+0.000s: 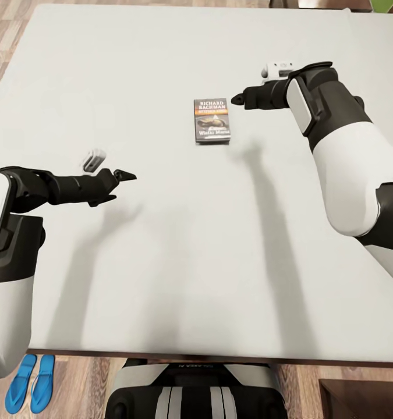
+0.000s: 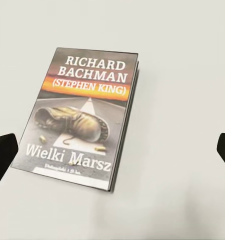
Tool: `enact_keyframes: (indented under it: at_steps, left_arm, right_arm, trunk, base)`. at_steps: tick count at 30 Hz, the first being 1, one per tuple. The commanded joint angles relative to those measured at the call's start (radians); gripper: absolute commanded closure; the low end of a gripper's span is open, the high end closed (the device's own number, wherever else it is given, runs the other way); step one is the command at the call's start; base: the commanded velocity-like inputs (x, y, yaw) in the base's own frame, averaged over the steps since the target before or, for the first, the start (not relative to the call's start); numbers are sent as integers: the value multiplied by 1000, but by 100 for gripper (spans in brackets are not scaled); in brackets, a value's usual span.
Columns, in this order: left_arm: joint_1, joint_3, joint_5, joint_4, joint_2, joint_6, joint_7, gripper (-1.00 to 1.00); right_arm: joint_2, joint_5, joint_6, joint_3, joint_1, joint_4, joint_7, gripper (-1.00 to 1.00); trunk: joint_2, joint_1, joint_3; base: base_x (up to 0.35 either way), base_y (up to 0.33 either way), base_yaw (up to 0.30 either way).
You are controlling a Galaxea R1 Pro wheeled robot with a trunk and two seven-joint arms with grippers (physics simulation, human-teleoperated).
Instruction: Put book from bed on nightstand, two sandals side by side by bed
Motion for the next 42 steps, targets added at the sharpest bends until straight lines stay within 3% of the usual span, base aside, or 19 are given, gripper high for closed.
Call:
enact_keyframes:
  at_steps: [1,5,11,19,27,35,42]
  left_arm:
    - [-2,0,9,-1,1,1,10,-100]
    - [-28,4,10,-1,14,2,10,-100]
    - [-61,4,68,-1,34,1,11,-100]
    - [-70,4,98,-1,42,0,12,-100]
    - [-71,4,103,-1,42,-1,13,-100]
    - [-71,4,105,-1,42,-1,13,-100]
    - [-72,4,105,-1,42,-1,13,-100]
  right_arm:
    - [1,10,3,-2,-1,-1,6,-100]
    - [4,9,2,-3,-8,0,0,-100]
    - [7,7,-4,-4,-12,24,-4,-100]
    - [4,1,-10,-4,-13,36,-2,-100]
    - [3,-2,-11,-5,-13,32,1,-100]
    - [3,-1,-12,-5,-22,24,1,-100]
    - [9,-1,-22,-6,-101,21,-58,-100]
  trunk:
    - [0,0,-2]
    - [0,0,-8]
    - [0,0,-17]
    - [-28,15,-42]
    - [-28,15,-54]
    - [-70,38,-85]
    - [-70,38,-96]
  base:
    - [0,0,0]
    - [0,0,0]
    - [0,0,0]
    - [0,0,0]
    - [0,0,0]
    - [0,0,0]
    - [0,0,0]
